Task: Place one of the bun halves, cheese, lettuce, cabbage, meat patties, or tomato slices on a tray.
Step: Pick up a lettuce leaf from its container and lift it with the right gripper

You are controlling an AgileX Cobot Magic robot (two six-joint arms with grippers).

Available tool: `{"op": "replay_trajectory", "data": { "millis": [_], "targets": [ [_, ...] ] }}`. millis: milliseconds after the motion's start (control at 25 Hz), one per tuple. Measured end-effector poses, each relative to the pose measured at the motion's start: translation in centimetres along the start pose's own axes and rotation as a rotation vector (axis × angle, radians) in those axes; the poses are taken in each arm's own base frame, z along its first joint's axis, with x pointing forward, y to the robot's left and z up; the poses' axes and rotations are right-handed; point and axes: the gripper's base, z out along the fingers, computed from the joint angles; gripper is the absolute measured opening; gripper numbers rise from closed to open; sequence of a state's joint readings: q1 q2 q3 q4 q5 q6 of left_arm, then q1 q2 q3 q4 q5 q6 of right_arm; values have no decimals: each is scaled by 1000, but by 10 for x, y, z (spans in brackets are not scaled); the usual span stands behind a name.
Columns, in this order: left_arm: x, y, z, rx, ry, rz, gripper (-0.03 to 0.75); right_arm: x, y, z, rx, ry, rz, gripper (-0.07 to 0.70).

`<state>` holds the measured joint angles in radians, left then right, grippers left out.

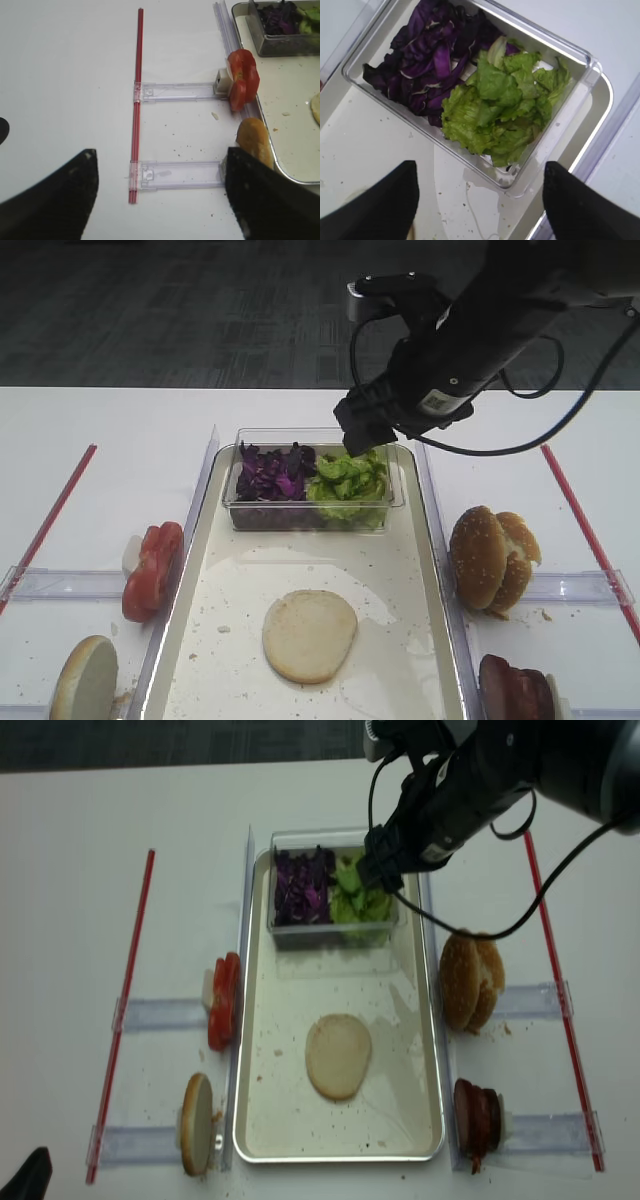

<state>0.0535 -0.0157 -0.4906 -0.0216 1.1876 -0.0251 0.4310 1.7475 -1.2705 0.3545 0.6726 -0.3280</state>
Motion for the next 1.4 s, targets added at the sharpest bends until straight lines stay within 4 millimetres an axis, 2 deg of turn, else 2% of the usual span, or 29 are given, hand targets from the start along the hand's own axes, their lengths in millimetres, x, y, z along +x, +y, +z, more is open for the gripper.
{"op": "replay_trajectory", "data": {
  "millis": [320, 520, 1080, 1400],
  "targets": [
    [0, 0, 0, 0, 0, 0, 490, -25, -7, 34, -23, 27, 10, 535],
    [0, 0, 0, 0, 0, 0, 490, -36, -11, 57, -40, 59, 13, 484],
    [0, 0, 0, 0, 0, 0, 490, -32, -21, 105, -47, 141, 22, 467],
    [0, 0, 0, 0, 0, 0, 490, -32, -25, 115, -32, 128, 15, 467]
  ]
}}
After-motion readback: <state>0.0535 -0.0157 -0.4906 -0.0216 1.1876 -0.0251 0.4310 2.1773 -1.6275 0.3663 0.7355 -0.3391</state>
